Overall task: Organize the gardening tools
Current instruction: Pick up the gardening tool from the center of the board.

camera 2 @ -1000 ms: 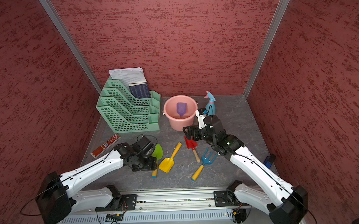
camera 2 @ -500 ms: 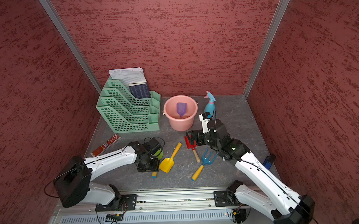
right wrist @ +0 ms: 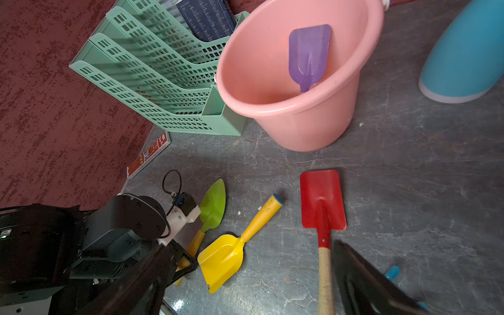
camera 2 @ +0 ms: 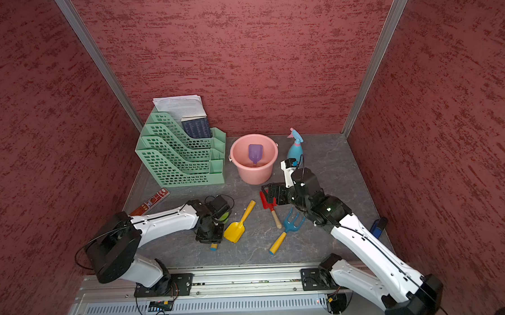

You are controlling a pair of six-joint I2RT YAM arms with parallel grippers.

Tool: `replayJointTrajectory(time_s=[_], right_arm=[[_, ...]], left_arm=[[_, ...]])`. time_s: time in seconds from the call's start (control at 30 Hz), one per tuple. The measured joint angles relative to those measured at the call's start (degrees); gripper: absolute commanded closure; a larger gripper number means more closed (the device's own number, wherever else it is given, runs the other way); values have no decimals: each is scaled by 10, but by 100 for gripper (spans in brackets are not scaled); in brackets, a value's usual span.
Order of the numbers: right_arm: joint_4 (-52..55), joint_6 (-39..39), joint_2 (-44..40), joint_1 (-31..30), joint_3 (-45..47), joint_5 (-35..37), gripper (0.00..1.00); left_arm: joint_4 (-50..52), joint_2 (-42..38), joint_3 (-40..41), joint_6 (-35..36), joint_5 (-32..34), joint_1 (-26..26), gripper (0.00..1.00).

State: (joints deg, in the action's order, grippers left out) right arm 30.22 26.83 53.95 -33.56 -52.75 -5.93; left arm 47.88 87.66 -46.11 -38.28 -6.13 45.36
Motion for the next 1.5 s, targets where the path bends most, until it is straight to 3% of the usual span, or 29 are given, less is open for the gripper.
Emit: replayJointTrajectory(time_s=[0.27, 0.47, 0.7, 0.83, 1.03, 1.23, 1.5], right_arm=[[-4, 5, -17, 0, 28, 0, 2], [-20, 17, -26, 0, 57, -5, 2], [-40, 30, -32, 0, 77, -21, 2], [-55, 38, -40, 0, 79, -29, 2], [-80, 50, -41, 0, 85, -33, 2], [-103, 54, -27, -1, 85, -33, 2], [-125, 54, 2, -1, 85, -34, 2]], left_arm=[[45, -84, 4, -11, 45, -1, 100], [79, -188, -94, -2, 121, 10, 100], [-26, -212, -172, 95, 216, 29, 100], [-142, -179, -182, 183, 248, 29, 100], [-306, -68, -243, 296, 252, 18, 100], [-424, 30, -303, 344, 209, -30, 100], [-506, 155, -365, 365, 161, -75, 100]])
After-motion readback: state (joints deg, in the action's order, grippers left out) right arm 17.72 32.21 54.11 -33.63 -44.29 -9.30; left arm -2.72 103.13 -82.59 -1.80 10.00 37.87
